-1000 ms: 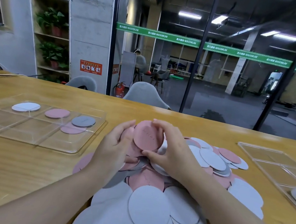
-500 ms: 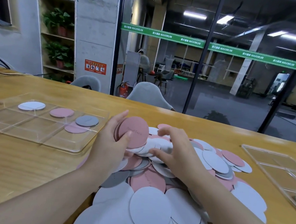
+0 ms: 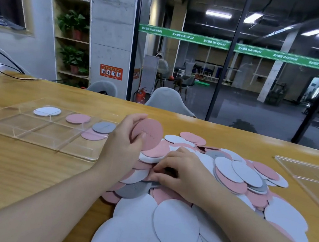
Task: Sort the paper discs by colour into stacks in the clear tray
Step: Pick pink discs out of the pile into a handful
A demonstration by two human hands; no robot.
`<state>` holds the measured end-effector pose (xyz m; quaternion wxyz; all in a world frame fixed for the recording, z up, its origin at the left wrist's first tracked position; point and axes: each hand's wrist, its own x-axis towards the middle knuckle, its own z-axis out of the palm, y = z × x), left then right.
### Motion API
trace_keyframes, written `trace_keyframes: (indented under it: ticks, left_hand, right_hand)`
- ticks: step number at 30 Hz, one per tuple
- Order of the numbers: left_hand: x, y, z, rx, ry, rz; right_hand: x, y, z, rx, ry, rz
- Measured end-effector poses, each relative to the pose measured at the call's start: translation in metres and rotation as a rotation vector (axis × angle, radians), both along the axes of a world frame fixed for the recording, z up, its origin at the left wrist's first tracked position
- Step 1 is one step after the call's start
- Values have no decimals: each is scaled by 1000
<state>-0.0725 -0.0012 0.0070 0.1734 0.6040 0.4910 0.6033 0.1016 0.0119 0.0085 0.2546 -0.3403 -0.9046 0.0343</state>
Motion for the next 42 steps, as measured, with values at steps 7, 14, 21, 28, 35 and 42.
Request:
trace_keyframes:
  ticks: [7,14,21,28,35,42]
  left_hand:
    - [-15,-12,-3,-75,-34,-57]
    - [-23,-9,-13,-116,-160,-71]
    - [-20,-10,-14,-128,-182,-140]
    - [-16,-13,-16,-142,-234,-208]
    - [-14,-19,-16,-94,-100,-251]
    - [-15,-16,-18,-52,-25,-199]
  right_hand:
    - [-7,-8,6,-10,-62,-83]
    - [-13,-10,2,29,-60,-63]
    - [0,-8,-5,338,-66,-64]
    - [-1,-7,-5,218,316,-98]
    - [-11,-12,-4,22,433,-136]
    - [-13,-9,-2,23,362,-130]
